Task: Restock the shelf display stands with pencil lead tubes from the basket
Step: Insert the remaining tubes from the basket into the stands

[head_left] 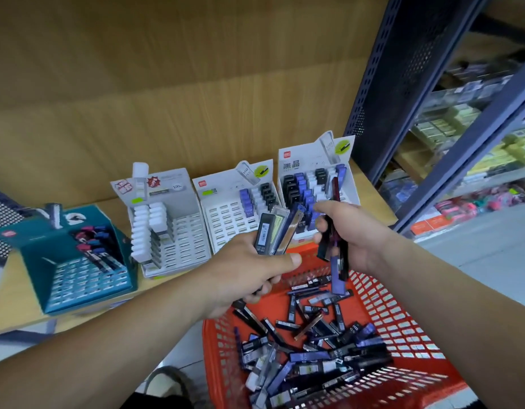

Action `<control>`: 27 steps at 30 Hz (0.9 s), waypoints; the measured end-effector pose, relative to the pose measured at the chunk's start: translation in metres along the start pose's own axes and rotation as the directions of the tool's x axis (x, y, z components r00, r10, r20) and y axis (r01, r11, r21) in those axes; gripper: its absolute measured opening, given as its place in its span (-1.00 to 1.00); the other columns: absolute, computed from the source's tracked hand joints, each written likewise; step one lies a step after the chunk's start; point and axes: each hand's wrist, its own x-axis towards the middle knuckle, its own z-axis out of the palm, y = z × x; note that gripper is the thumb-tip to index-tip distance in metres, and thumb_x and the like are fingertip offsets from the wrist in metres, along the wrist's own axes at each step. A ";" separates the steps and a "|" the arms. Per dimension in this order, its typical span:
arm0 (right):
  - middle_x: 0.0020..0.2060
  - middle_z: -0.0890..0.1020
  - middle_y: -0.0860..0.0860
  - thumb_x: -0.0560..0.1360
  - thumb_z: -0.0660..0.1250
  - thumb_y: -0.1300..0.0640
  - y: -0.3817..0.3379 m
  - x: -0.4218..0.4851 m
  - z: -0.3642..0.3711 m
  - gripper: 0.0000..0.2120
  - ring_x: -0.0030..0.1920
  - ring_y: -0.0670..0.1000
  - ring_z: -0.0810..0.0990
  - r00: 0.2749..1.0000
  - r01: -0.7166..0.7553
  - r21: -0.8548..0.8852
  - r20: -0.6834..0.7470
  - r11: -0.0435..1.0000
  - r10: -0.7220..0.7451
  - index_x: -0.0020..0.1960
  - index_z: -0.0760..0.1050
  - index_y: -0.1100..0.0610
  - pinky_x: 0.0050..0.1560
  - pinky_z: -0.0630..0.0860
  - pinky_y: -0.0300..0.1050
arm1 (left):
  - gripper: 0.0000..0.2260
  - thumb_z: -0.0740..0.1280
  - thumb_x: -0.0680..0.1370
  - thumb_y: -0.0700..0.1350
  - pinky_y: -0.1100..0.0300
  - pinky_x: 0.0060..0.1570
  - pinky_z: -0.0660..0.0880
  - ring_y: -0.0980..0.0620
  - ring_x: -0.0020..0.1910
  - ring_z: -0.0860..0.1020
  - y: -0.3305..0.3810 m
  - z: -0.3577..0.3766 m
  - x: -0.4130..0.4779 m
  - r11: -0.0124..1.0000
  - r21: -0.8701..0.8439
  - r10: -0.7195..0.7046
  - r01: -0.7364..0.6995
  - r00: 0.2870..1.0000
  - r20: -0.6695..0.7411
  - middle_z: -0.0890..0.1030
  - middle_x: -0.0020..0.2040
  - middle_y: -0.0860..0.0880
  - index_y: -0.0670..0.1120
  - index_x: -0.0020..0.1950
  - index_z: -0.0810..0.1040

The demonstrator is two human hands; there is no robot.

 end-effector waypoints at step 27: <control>-0.41 0.44 0.03 0.55 0.49 0.21 0.004 -0.069 0.262 -0.89 -0.49 0.01 0.28 0.912 0.268 -0.254 0.379 0.929 -0.159 -0.03 0.56 0.12 -0.49 0.27 -0.18 | -0.66 0.40 0.57 0.24 0.22 -0.42 0.11 0.02 -0.47 0.22 -0.078 -0.202 -0.147 0.996 -0.014 0.081 -0.087 0.966 -0.247 0.40 -0.38 -0.01 0.13 -0.35 0.53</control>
